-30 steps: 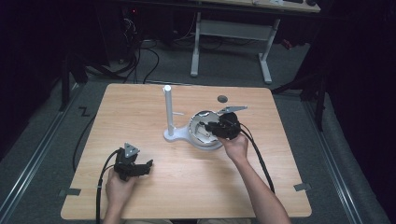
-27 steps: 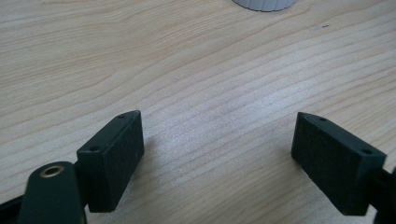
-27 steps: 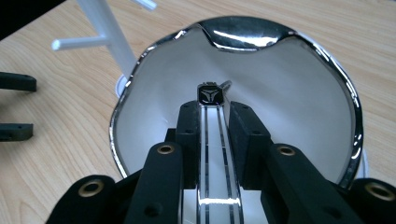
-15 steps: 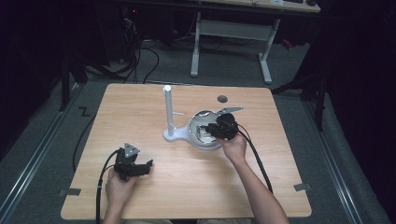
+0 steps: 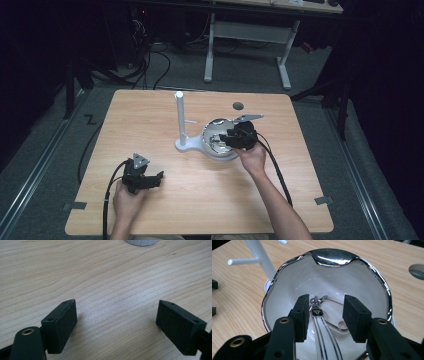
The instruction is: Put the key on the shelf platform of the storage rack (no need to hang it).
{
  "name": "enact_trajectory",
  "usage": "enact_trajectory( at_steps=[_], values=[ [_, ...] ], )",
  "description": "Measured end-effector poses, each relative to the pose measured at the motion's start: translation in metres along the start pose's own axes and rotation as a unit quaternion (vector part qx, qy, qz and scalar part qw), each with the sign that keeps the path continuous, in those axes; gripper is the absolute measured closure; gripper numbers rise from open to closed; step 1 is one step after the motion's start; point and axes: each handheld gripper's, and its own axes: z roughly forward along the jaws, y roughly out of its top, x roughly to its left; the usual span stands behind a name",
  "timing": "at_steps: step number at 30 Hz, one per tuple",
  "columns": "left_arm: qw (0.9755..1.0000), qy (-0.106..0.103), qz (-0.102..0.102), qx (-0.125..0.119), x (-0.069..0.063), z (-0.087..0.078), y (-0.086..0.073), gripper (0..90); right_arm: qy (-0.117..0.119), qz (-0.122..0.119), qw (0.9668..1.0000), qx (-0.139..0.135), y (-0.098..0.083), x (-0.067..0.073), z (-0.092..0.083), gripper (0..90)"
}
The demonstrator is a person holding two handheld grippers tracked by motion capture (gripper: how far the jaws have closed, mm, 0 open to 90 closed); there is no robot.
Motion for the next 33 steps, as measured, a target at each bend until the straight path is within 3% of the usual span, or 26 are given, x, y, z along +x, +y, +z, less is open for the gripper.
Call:
enact_trajectory(
  at_steps=[8, 22, 33],
  values=[
    [1.0, -0.001, 0.003, 0.001, 0.0, 0.0, 0.0, 17.3, -0.021, -0.005, 0.9996, -0.017, -0.001, -0.001, -0.009, 54.4],
    [1.0, -0.001, 0.003, 0.001, 0.0, 0.0, 0.0, 17.3, -0.025, -0.005, 0.9995, -0.016, -0.003, -0.005, -0.017, 52.9],
    [1.0, -0.001, 0.002, 0.001, 0.0, 0.0, 0.0, 17.4, -0.021, 0.017, 0.9993, -0.025, -0.012, -0.016, -0.029, 52.0]
  ],
)
